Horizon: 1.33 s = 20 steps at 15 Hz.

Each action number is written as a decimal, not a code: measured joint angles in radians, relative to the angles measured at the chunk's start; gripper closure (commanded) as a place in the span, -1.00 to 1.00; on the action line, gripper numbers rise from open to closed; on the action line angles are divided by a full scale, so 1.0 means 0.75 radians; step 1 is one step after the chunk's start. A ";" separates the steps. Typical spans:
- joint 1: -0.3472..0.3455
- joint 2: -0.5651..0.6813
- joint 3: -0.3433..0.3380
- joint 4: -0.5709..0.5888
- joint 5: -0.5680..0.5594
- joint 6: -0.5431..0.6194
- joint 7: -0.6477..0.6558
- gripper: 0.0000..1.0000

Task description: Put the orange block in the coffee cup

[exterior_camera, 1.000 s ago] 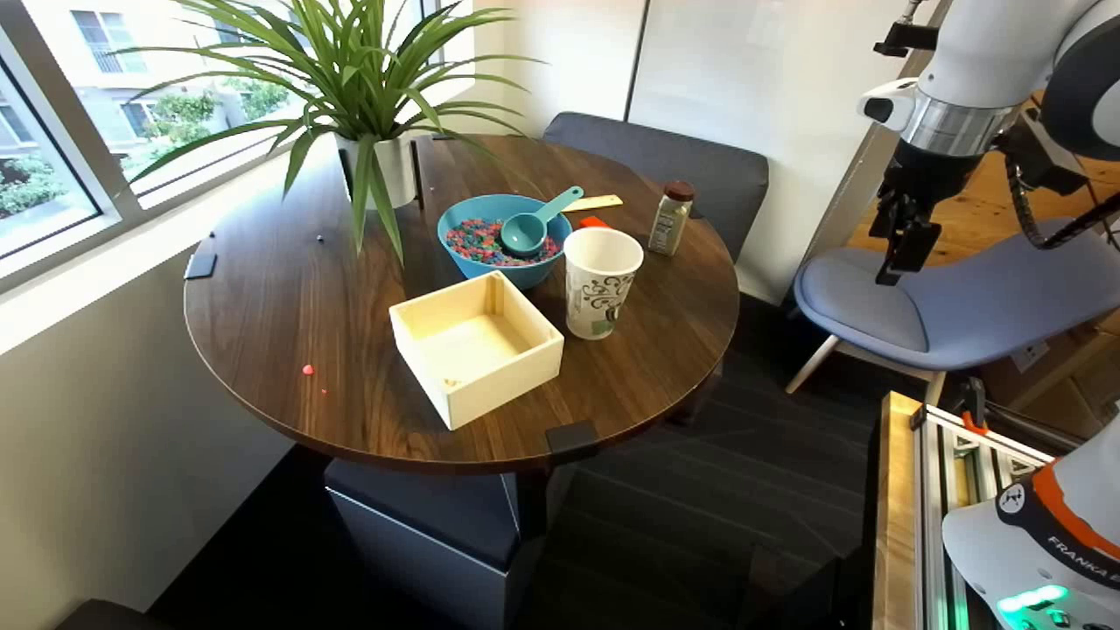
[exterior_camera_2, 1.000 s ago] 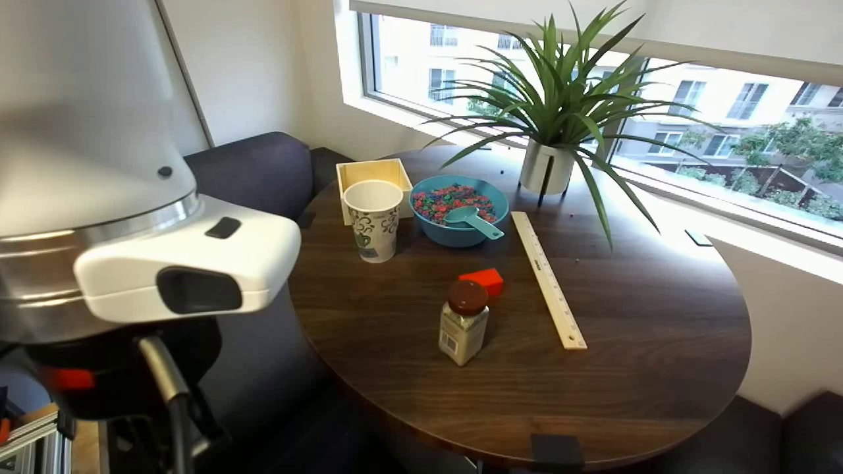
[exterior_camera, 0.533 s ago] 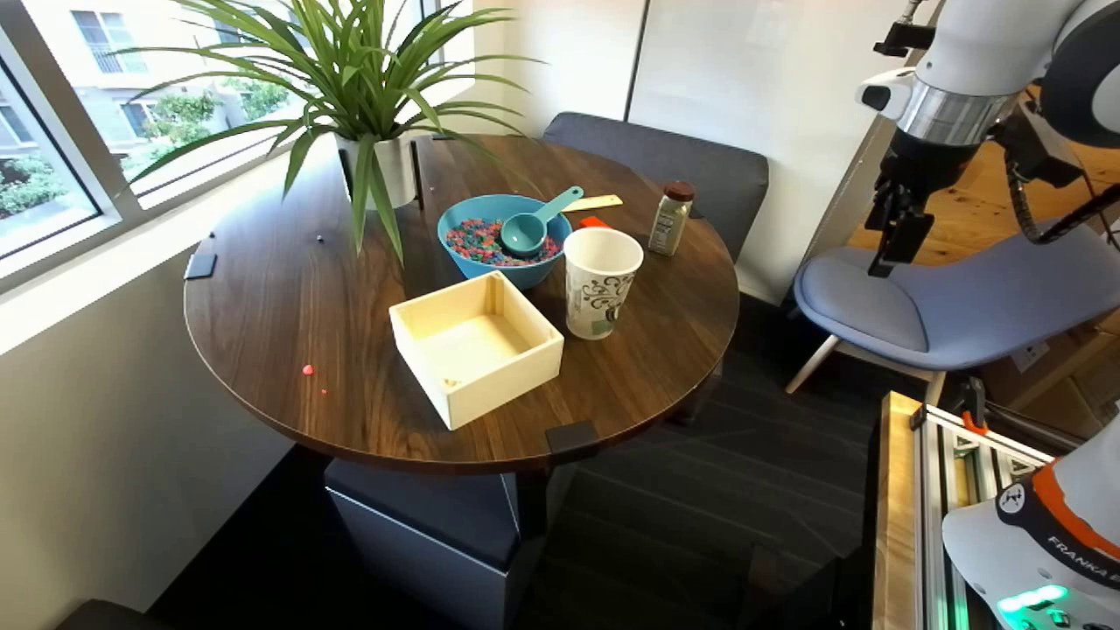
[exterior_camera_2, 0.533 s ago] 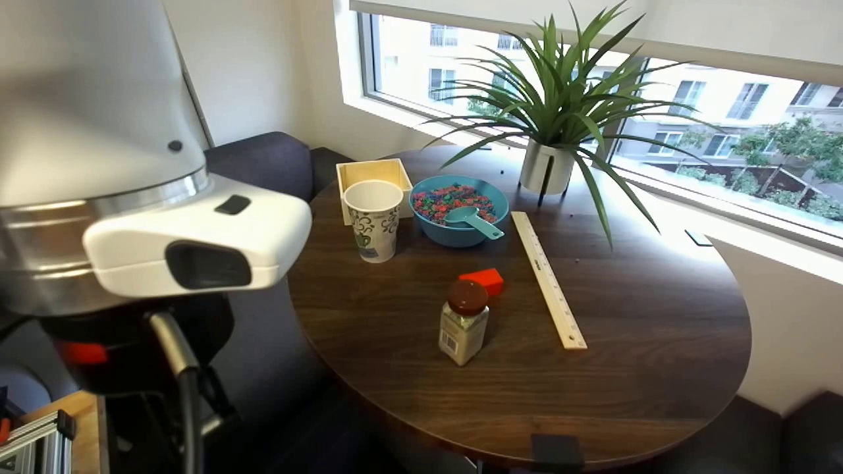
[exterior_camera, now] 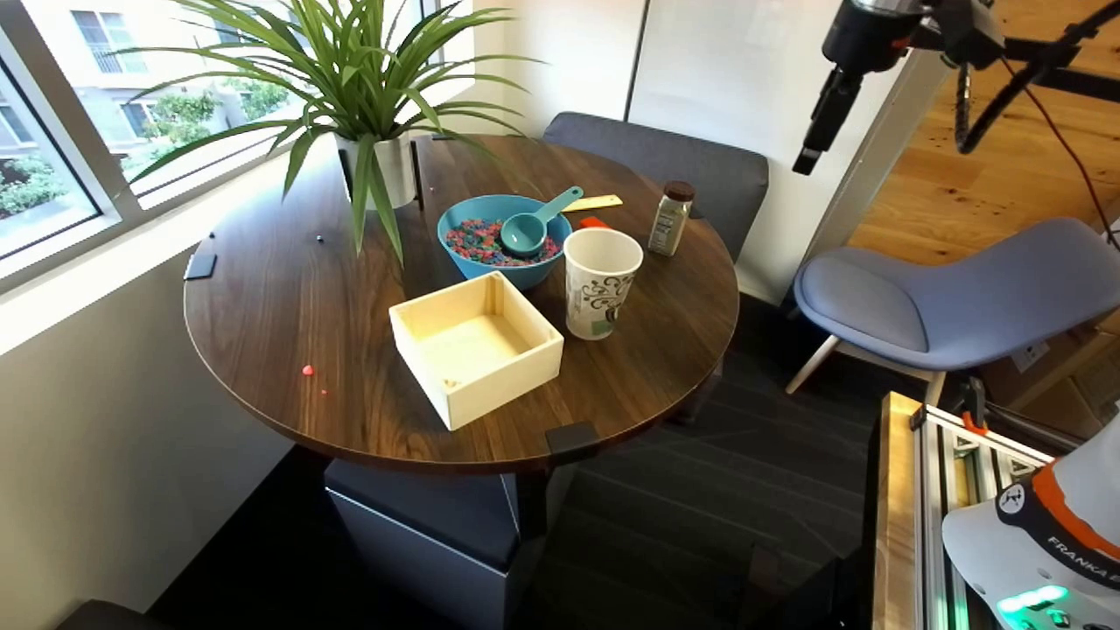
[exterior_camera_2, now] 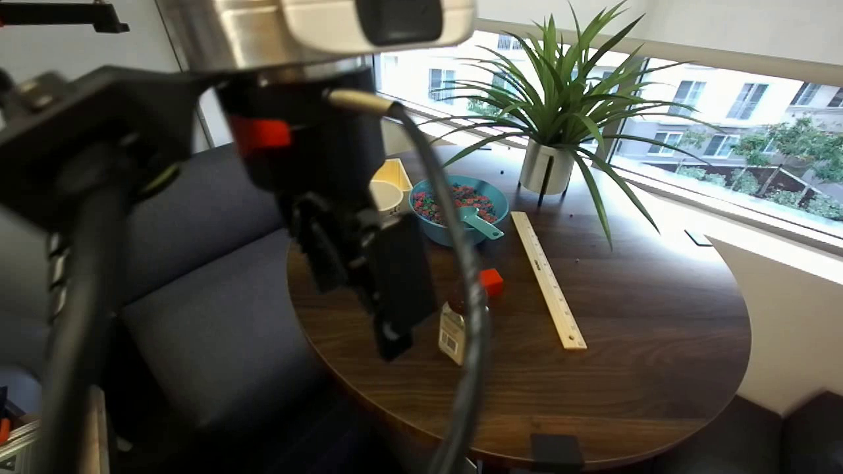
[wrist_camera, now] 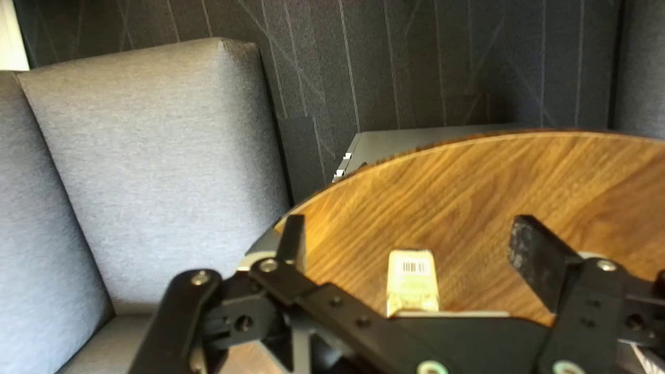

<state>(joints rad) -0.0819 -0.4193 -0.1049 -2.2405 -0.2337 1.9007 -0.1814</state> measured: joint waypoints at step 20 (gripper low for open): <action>0.106 0.753 0.115 0.720 0.221 -0.173 0.125 -1.00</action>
<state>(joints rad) -0.0026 0.1456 -0.0189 -1.7002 -0.0680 1.7710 -0.0878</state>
